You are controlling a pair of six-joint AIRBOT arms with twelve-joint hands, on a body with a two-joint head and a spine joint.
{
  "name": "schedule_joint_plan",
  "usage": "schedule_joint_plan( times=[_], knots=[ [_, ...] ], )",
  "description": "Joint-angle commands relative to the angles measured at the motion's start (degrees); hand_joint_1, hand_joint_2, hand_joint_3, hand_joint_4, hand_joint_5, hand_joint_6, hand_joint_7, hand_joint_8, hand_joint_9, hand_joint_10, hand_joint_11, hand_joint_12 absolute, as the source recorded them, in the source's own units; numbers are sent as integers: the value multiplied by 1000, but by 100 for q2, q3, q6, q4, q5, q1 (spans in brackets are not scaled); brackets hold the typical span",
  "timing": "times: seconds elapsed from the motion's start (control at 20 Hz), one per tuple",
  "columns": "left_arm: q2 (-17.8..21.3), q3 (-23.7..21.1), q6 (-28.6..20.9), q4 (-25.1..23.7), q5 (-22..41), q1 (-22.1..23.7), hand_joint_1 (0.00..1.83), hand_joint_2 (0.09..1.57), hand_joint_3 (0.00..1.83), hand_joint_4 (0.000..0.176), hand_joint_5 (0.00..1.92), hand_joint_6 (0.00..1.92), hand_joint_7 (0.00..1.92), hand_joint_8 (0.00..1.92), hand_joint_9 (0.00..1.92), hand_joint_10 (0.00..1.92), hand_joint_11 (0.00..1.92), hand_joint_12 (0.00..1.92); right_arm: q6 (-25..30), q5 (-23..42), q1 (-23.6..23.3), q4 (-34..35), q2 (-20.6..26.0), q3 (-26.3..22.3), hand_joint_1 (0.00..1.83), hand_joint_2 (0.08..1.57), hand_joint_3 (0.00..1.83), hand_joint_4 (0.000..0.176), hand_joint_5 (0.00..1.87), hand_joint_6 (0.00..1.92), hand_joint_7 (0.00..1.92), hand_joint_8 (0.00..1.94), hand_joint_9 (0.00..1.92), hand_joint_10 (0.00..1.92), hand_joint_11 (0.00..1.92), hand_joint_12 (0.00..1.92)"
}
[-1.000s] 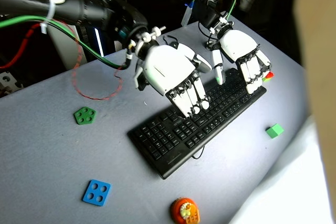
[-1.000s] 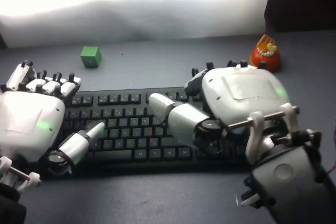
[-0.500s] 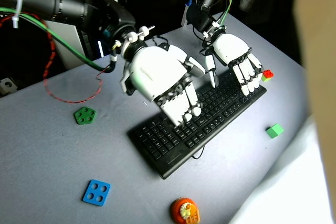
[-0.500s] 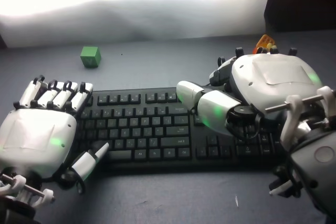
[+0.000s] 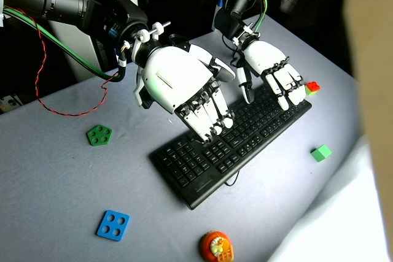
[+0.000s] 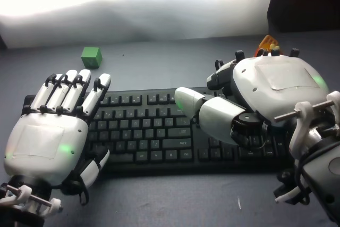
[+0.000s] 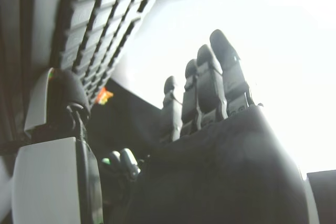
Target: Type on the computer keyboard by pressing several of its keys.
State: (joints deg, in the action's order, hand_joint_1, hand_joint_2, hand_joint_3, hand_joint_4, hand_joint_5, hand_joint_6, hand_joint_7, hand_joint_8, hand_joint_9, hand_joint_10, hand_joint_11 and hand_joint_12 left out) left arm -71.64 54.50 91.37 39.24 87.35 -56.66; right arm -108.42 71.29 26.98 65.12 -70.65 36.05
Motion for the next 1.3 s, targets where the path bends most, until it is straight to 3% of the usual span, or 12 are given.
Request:
schedule_joint_plan(
  times=[0.0, 0.15, 0.2, 0.3, 0.55, 0.75, 0.8, 0.85, 1.0, 1.15, 1.2, 1.25],
  knots=[
    [7, 64, 125, -6, 433, -32, 1182, 1015, 0, 77, 103, 7, 77, 6, 87, 3, 0, 444, 37, 311, -32, -532, 31, -15, 0, 1152, 0, 0, 849, 7, 983, 3, 835, 713, 452, 1517],
    [10, 62, 78, -6, 433, -25, 1181, 1010, 0, 80, 107, 2, 84, 2, 90, 3, 0, 448, 37, 316, -31, -578, 33, -15, 0, 1154, 0, 0, 843, 3, 982, 2, 830, 725, 442, 1539],
    [14, 52, 62, -6, 433, -21, 1013, 1052, 9, 79, 95, 1, 105, 6, 133, 16, 0, 571, 37, 304, -24, -633, 37, -15, 0, 1156, 0, 0, 846, 3, 989, 3, 818, 768, 432, 1564],
    [38, 25, 24, -6, 433, -12, 592, 1167, 28, 45, 168, 21, 216, 21, 242, 41, 0, 842, 41, 261, -1, -737, 52, -15, 0, 1156, 0, 0, 857, 6, 998, 5, 819, 783, 441, 1572],
    [253, -119, -106, 30, 263, 86, 34, 1244, 0, 12, 411, 64, 508, 56, 499, 99, 0, 1239, 57, 63, 20, -740, 93, -15, 0, 1174, 4, 0, 865, 7, 997, 3, 833, 788, 451, 1568],
    [493, -235, -256, 43, -11, 265, 0, 1196, 0, 4, 500, 19, 618, 20, 528, 247, 0, 1330, 63, -104, 27, -739, 125, -15, 0, 1169, 0, 0, 862, 5, 1000, 4, 839, 791, 464, 1574],
    [555, -266, -279, 43, -98, 312, 0, 1173, 3, 12, 507, 13, 628, 15, 477, 390, 0, 1359, 62, -155, 28, -739, 144, -15, 0, 1167, 0, 0, 859, 3, 1000, 3, 849, 781, 473, 1553],
    [672, -328, -329, 45, -267, 396, 0, 1188, 3, 3, 536, 15, 646, 14, 379, 669, 0, 1390, 60, -255, 27, -739, 184, -15, 0, 1163, 0, 0, 853, 0, 999, 2, 847, 774, 461, 1551],
    [1005, -536, -387, 46, -839, 603, 0, 1207, 3, 0, 563, 23, 666, 21, 346, 773, 0, 1409, 185, -662, -2, -742, 338, -15, 0, 1158, 0, 0, 865, 5, 1010, 6, 852, 776, 468, 1555],
    [1491, -888, -466, 46, -1561, 838, 0, 1220, 2, 0, 614, 48, 698, 43, 295, 921, 0, 1514, 876, -1669, 65, -1510, 844, -18, 0, 1154, 0, 0, 905, 21, 1041, 18, 860, 778, 472, 1554],
    [1701, -1026, -468, 46, -1848, 941, 0, 1246, 1, 0, 663, 152, 717, 329, 319, 1114, 0, 1662, 1167, -2008, 112, -1759, 1057, -25, 0, 1156, 0, 0, 1028, 52, 1135, 53, 817, 950, 493, 1559],
    [1827, -1115, -468, 45, -2065, 1017, 0, 1246, 1, 0, 663, 152, 717, 329, 319, 1114, 0, 1662, 1393, -2197, 146, -1972, 1175, -25, 0, 1156, 0, 0, 1028, 52, 1135, 53, 817, 950, 493, 1559]
  ],
)
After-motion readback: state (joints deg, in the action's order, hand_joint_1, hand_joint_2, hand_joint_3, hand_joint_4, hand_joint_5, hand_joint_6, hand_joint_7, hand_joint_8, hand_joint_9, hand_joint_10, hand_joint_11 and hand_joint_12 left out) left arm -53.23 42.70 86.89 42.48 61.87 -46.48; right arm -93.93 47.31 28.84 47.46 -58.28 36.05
